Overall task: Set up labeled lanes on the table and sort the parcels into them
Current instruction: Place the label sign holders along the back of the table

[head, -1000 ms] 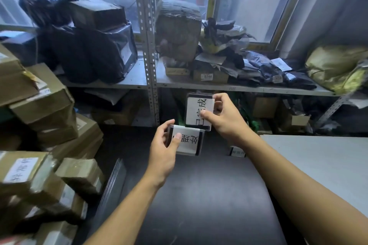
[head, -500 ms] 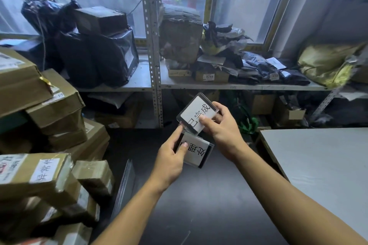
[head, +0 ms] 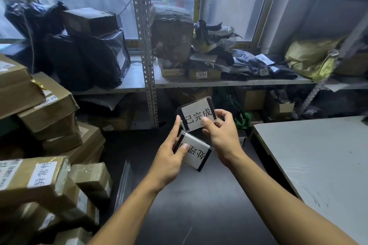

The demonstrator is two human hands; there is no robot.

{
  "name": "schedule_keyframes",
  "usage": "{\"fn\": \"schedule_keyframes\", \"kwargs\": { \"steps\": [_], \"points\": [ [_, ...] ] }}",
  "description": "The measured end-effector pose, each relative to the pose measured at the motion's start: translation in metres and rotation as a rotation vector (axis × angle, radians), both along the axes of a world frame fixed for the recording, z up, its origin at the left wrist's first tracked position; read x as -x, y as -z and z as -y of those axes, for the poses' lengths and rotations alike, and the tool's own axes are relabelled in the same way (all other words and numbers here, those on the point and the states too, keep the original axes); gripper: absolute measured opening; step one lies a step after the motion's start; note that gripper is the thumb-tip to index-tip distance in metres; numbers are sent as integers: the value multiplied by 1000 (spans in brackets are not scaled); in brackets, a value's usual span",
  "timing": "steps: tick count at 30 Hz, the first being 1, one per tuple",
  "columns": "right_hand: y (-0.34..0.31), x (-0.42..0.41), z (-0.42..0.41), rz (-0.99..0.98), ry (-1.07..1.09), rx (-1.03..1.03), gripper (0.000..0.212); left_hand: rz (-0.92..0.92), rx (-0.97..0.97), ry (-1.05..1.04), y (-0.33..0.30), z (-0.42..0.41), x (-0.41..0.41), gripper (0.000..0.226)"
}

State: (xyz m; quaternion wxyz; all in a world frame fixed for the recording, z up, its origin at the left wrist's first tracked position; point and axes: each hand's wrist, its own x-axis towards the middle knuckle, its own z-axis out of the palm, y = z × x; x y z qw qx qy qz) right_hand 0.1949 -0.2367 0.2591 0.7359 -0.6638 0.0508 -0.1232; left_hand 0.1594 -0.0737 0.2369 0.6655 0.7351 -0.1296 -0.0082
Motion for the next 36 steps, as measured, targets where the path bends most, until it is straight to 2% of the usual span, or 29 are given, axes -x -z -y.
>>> {"fn": "schedule_keyframes", "kwargs": {
  "steps": [5, 10, 13, 17, 20, 23, 30, 36],
  "points": [
    [6, -11, 17, -26, 7, 151, 27, -53, 36, 40, 4, 3, -14, 80],
    [16, -31, 35, -44, -28, 144, 37, -101, 19, 39, 19, 12, -33, 79],
    [28, -45, 43, -84, -65, 204, 23, -135, 14, 9, 32, 19, -48, 80],
    [51, -71, 58, -154, -15, 187, 9, -171, -3, -59, 50, 30, -73, 79],
    [67, -97, 76, -179, 14, 168, 10, -168, -10, -145, 63, 35, -95, 60],
    [91, -126, 98, -221, 38, 170, 9, -159, 18, -246, 73, 36, -120, 48],
    [169, -173, 131, -379, 14, 224, 7, -109, 142, -386, 79, 37, -180, 46],
    [248, -195, 135, -511, 1, 191, 5, -66, 231, -361, 90, 40, -218, 46]
  ]
}}
